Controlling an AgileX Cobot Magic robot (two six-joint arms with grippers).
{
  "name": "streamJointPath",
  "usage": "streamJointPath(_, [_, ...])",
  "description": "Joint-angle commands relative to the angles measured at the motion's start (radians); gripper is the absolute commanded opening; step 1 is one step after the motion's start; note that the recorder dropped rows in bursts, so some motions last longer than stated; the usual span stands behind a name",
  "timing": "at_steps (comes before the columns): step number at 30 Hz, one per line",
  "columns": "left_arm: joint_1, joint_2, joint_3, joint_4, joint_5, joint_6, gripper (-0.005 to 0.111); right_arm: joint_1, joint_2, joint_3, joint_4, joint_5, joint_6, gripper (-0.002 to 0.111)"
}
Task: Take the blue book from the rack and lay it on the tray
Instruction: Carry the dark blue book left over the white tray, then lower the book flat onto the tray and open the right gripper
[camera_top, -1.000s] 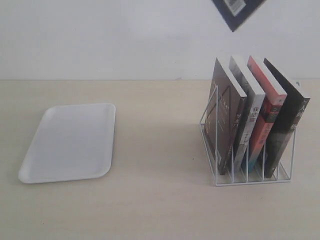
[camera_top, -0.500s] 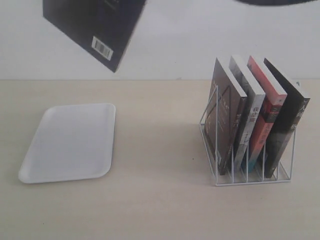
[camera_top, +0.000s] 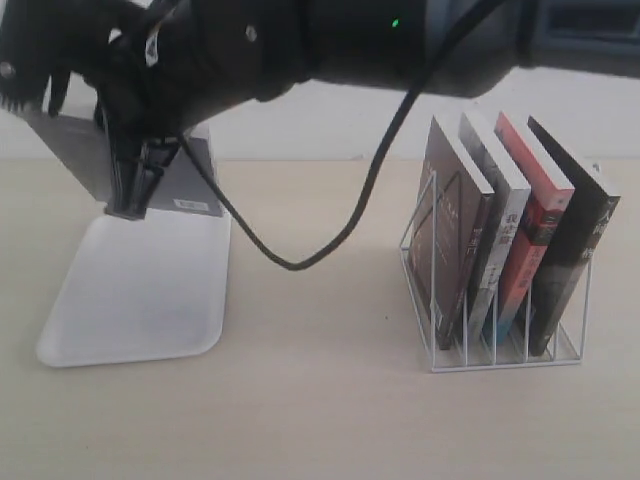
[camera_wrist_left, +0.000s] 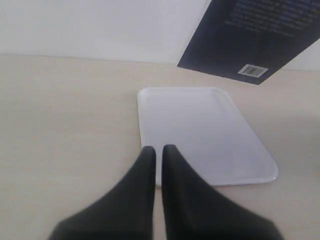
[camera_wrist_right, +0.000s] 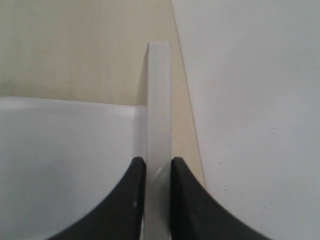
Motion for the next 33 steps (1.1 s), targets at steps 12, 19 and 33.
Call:
streamJointPath(12, [0.003,-0.003,0.003,0.000,-0.006,-0.008,0.005,-0.035,0.234,-0.010,-0.043,-0.376,-0.137,0.000])
streamJointPath(19, [0.003,-0.003,0.003,0.000,-0.006,-0.008,0.005,-0.042,0.291,-0.010,-0.043,-0.391,-0.137,0.000])
streamJointPath(33, [0.003,-0.003,0.003,0.000,-0.006,-0.008,0.005,-0.025,0.328,-0.010,-0.032,-0.378,-0.119,0.000])
